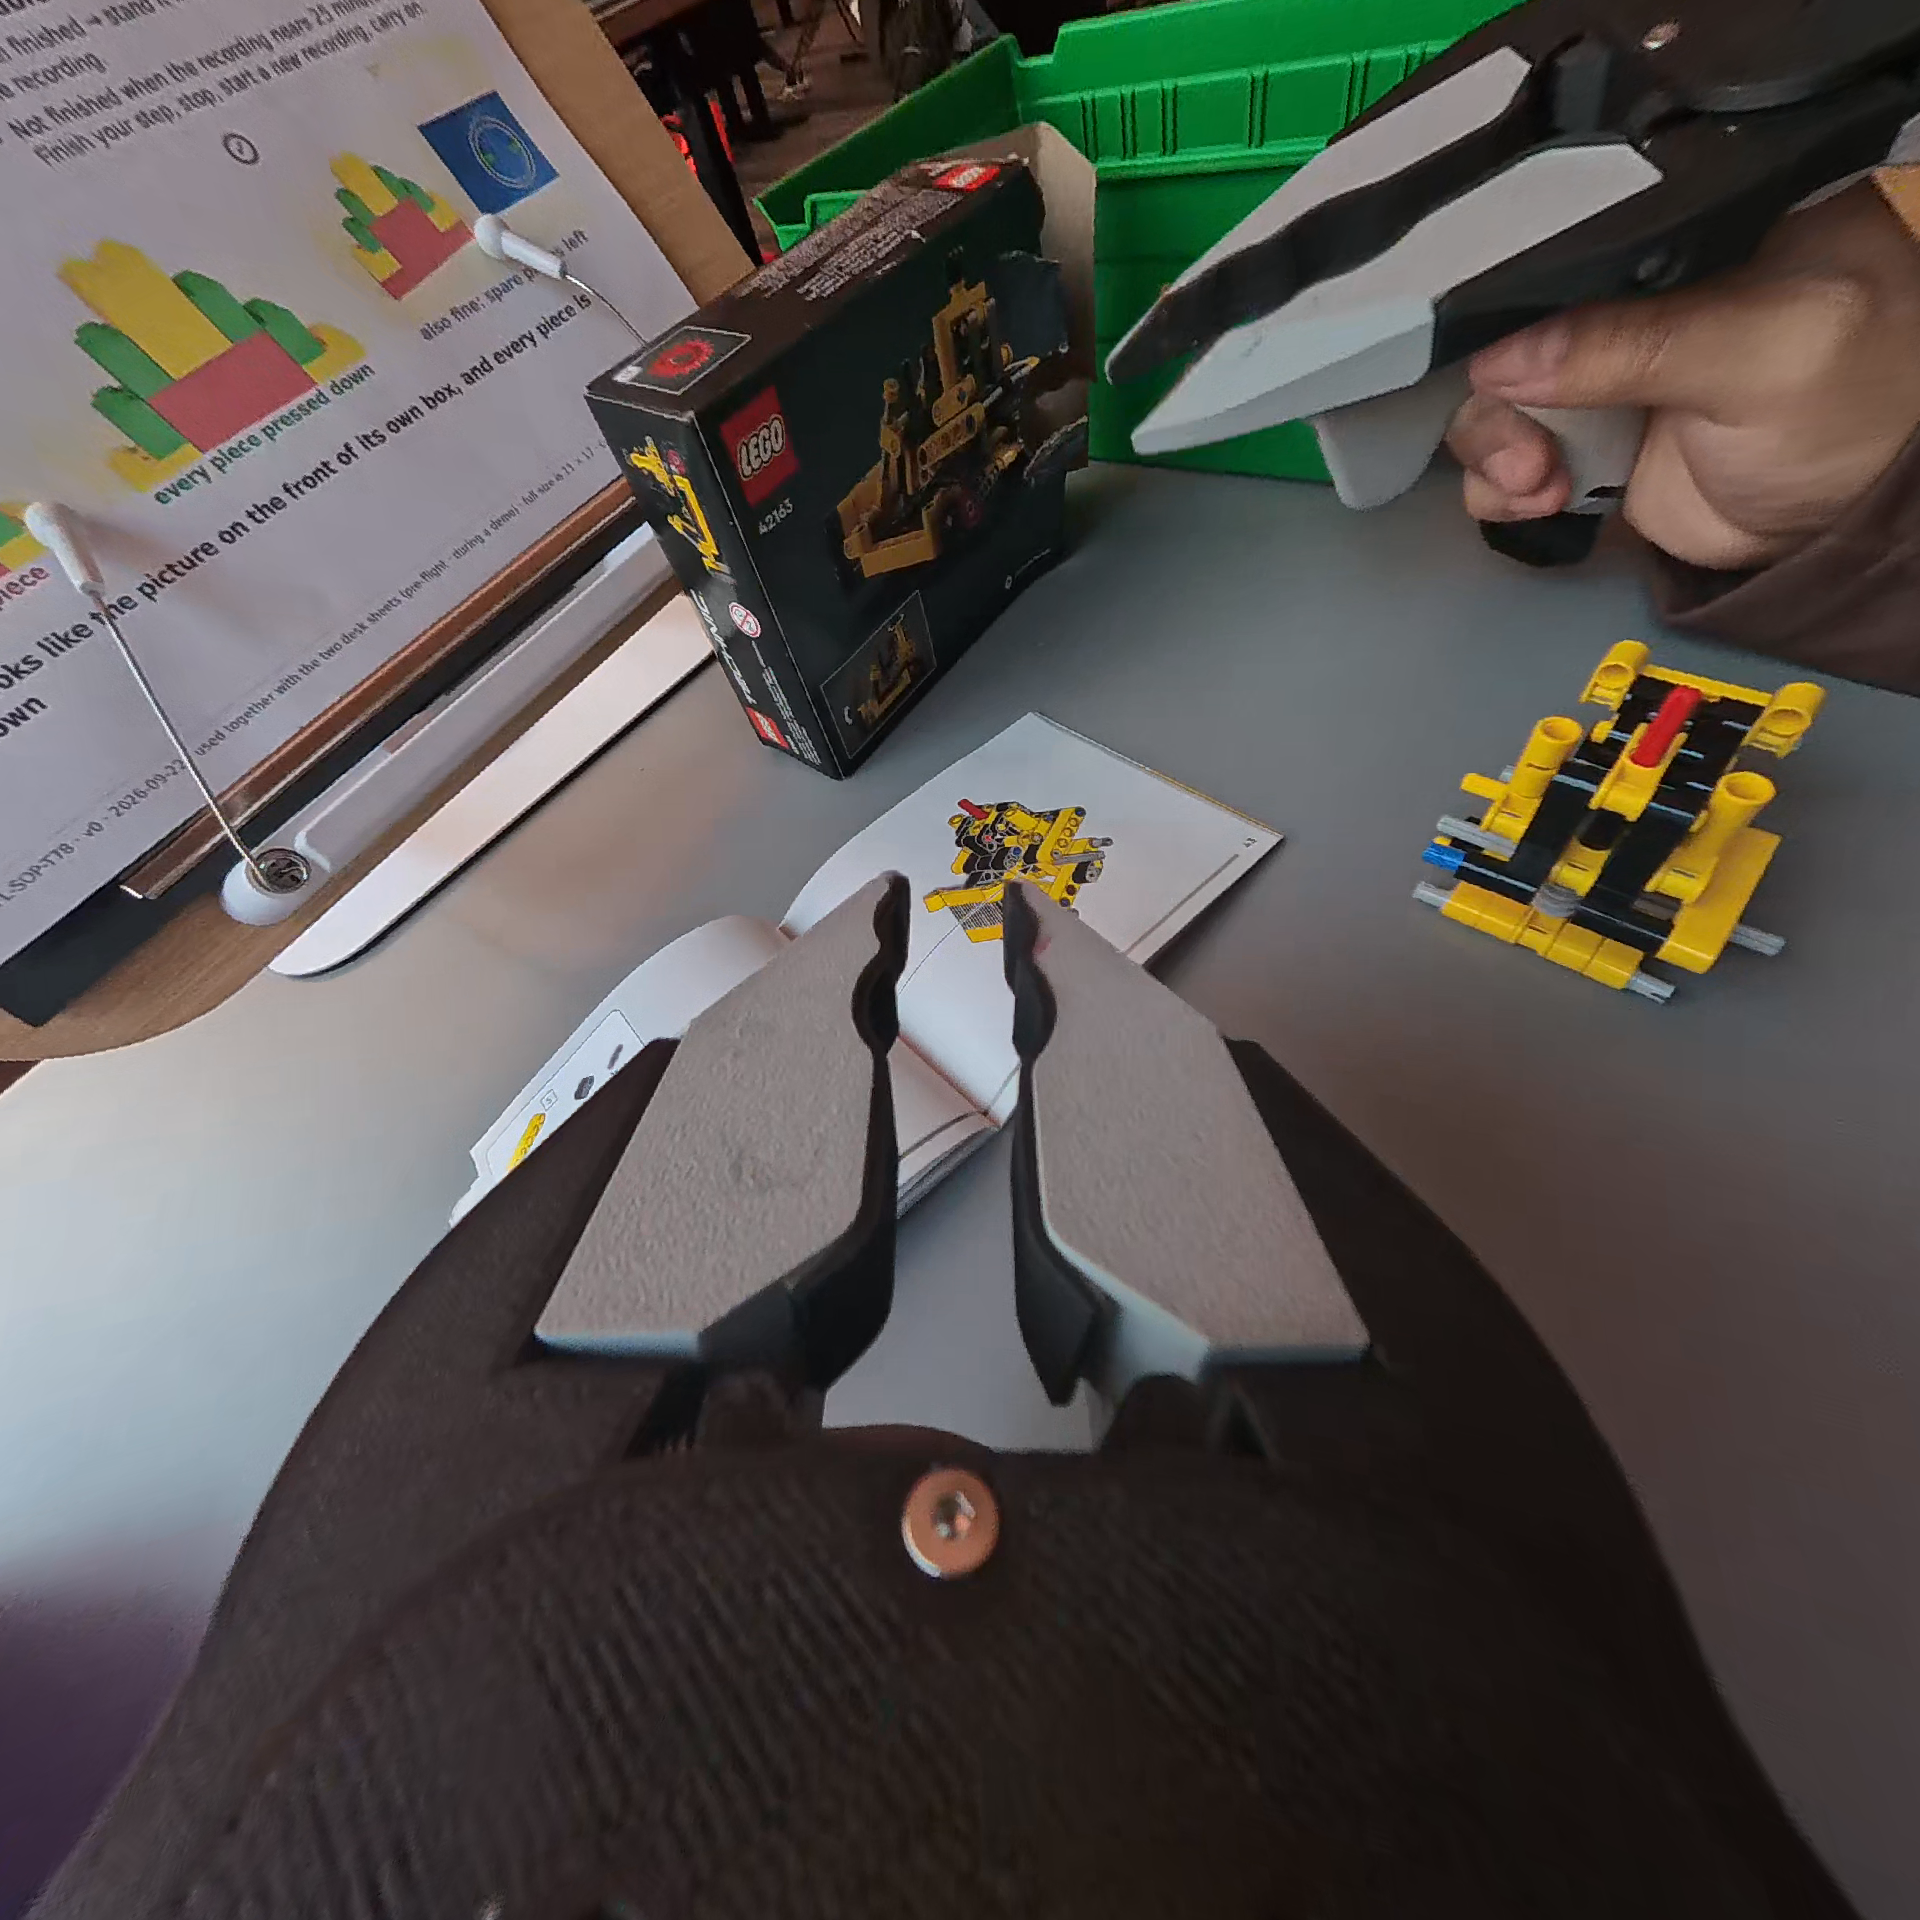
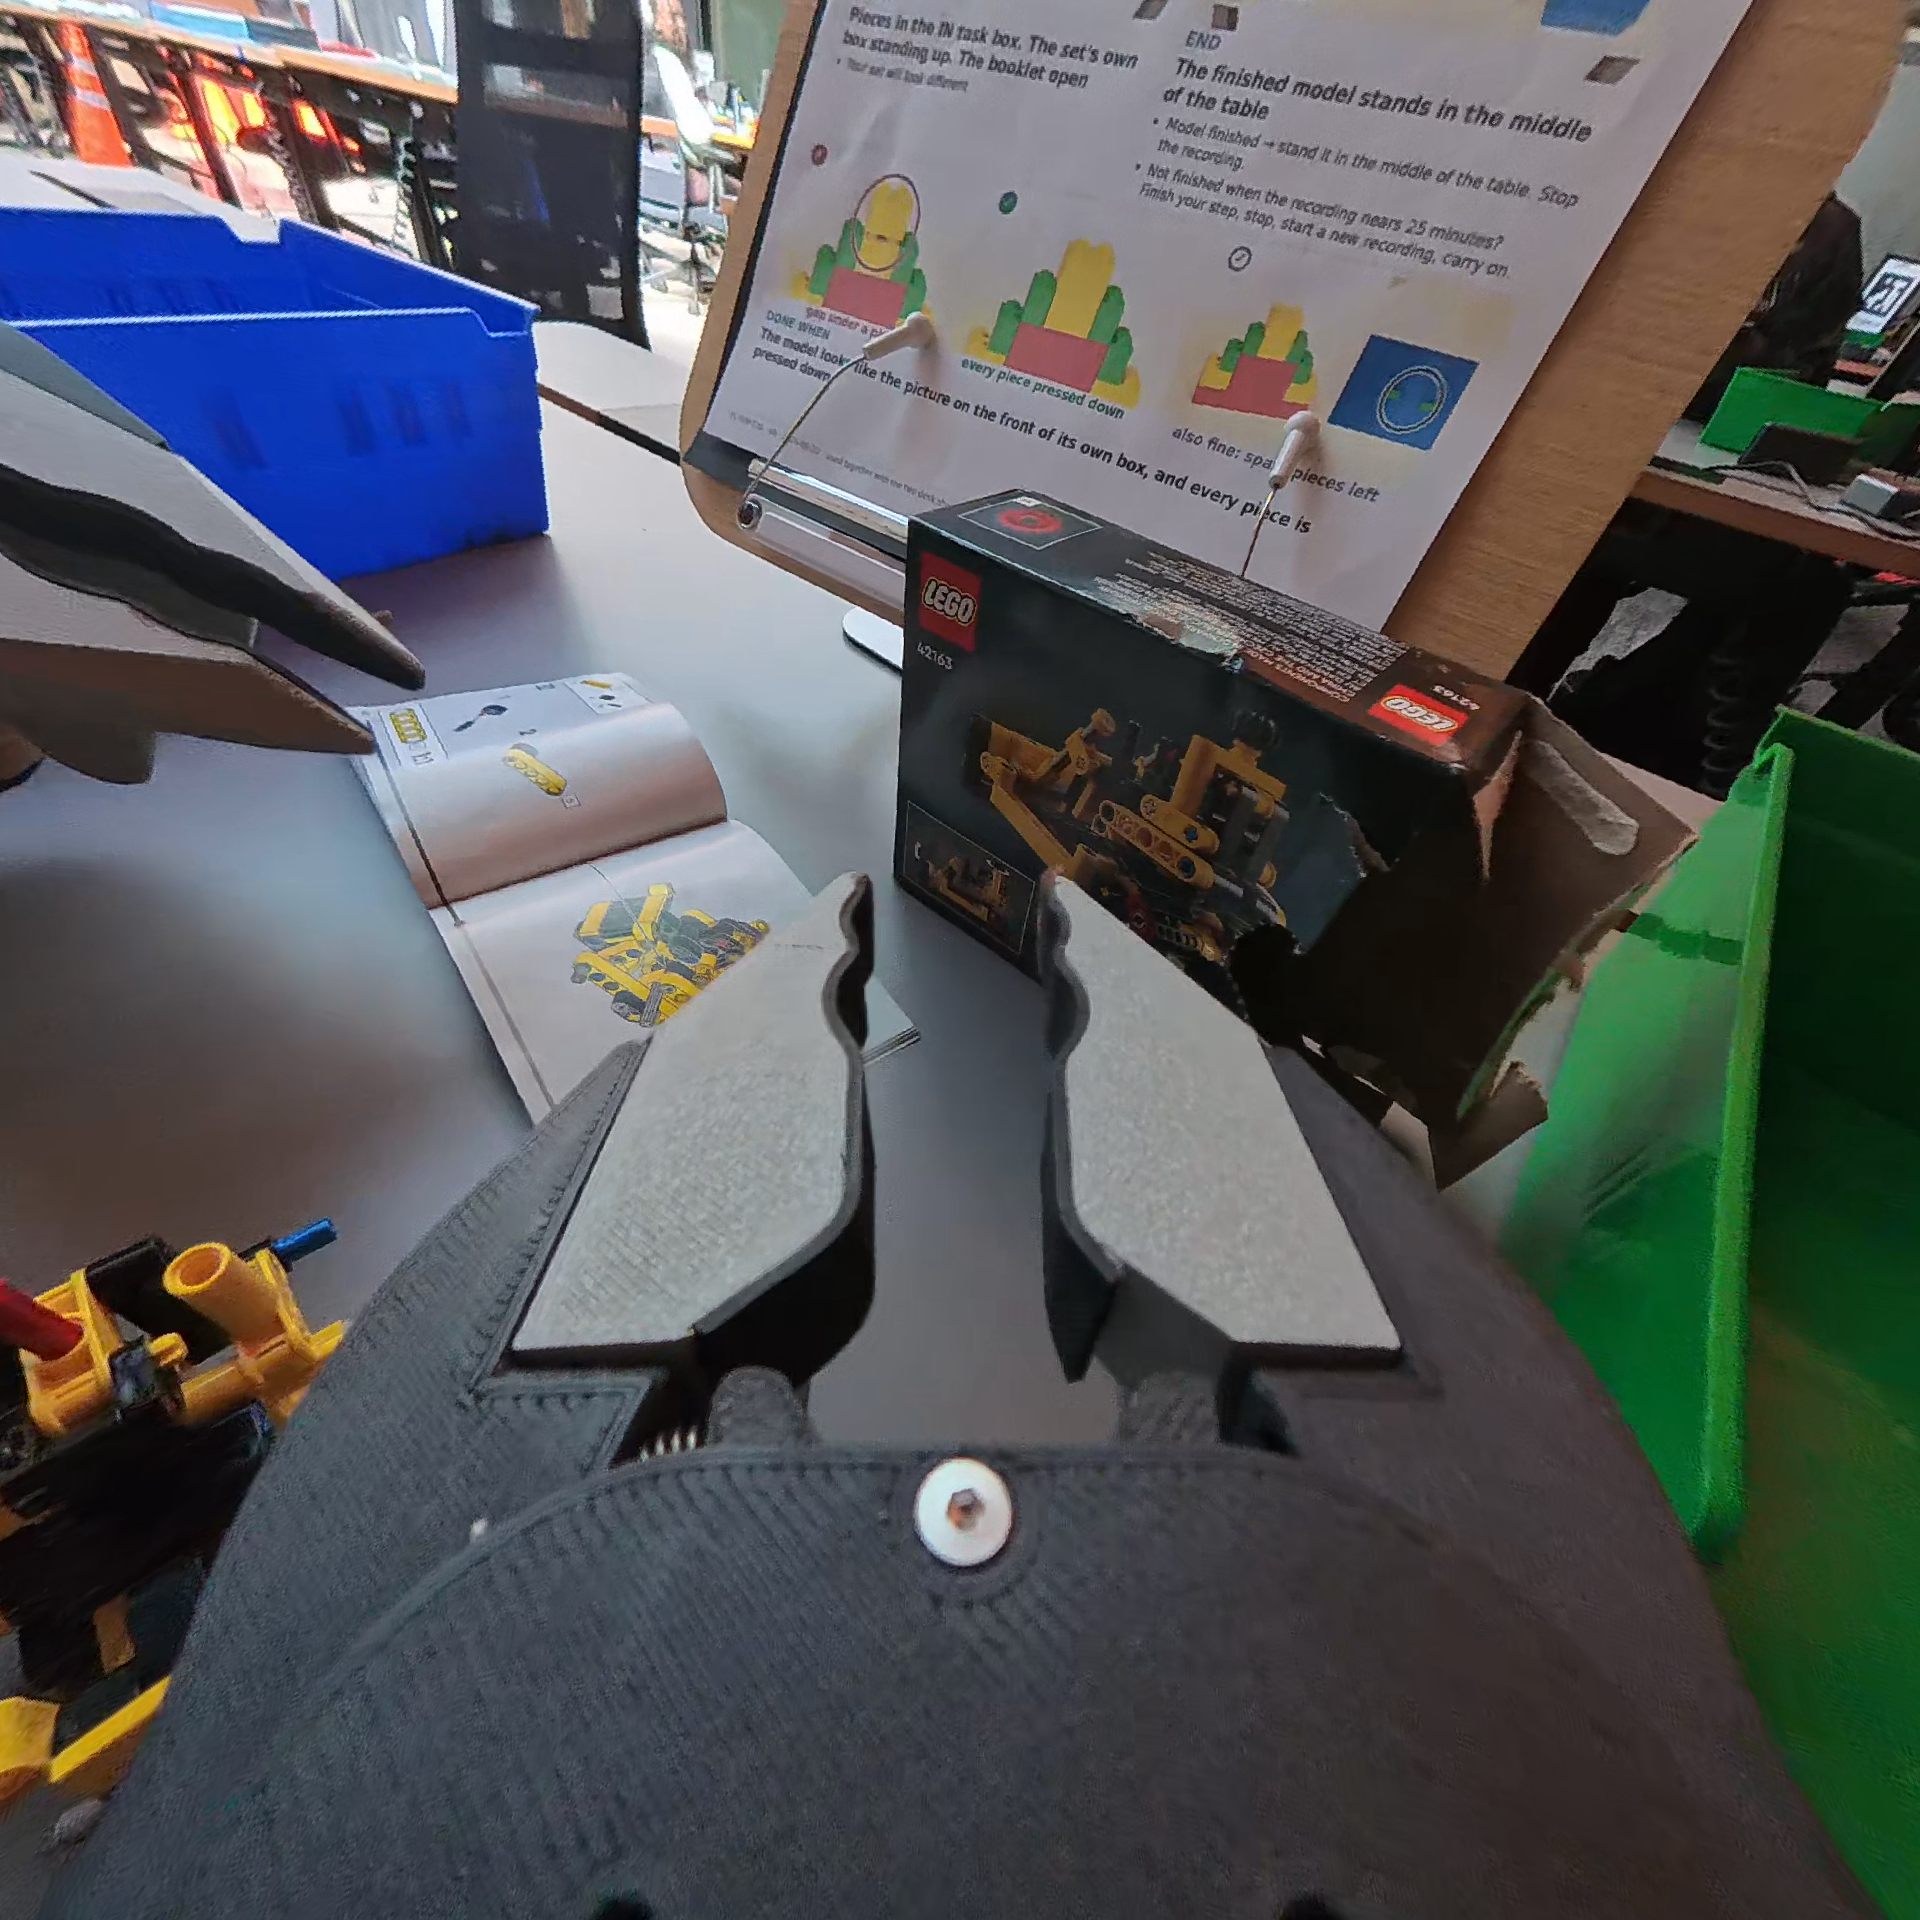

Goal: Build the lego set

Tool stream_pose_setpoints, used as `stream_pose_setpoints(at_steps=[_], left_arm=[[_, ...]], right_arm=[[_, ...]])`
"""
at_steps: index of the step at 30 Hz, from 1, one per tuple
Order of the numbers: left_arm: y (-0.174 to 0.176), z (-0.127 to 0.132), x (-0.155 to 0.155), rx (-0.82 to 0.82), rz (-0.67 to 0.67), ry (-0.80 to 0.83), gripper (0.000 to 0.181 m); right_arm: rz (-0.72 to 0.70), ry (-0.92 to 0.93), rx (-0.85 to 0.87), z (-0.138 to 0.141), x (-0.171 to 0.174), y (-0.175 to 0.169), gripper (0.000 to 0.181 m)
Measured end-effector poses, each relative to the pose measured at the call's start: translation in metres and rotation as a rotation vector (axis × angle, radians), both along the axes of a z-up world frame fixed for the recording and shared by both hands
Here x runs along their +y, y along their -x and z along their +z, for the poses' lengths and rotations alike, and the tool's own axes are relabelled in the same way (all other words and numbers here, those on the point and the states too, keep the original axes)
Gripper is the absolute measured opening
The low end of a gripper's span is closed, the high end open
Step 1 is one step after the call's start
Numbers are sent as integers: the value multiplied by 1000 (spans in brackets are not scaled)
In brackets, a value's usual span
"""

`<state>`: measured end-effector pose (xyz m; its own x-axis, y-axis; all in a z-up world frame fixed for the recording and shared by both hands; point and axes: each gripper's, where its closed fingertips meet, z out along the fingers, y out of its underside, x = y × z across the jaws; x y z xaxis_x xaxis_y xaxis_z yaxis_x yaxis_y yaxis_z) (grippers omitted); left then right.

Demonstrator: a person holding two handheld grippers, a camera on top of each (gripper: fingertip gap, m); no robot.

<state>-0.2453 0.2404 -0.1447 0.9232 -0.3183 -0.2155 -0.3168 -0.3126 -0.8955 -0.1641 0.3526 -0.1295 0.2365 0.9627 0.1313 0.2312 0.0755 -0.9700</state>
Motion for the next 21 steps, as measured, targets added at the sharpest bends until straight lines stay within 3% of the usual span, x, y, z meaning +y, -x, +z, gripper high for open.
stream_pose_setpoints(at_steps=[1,4,5,8,11,15,19,21], left_arm=[[0,1,0,-8,1,-6,15],[5,3,0,-15,18,-9,15],[7,4,0,-18,24,-12,15],[9,11,-1,-41,27,-27,15],[7,14,-2,-46,21,-38,16],[-10,18,-11,-89,-58,-14,29],[-17,58,-43,-263,-138,-39,33],[2,85,-66,-235,-134,-67,33]], right_arm=[[3,12,-4,-1,-1,1,38],[14,79,-63,-16,-3,5,62],[18,94,-85,-20,-4,6,61],[14,66,-86,-18,-3,5,37],[-19,72,-57,-13,5,0,36],[-46,128,11,-4,14,-7,36],[-50,121,35,4,17,-12,32],[-18,88,30,8,9,-11,30]])
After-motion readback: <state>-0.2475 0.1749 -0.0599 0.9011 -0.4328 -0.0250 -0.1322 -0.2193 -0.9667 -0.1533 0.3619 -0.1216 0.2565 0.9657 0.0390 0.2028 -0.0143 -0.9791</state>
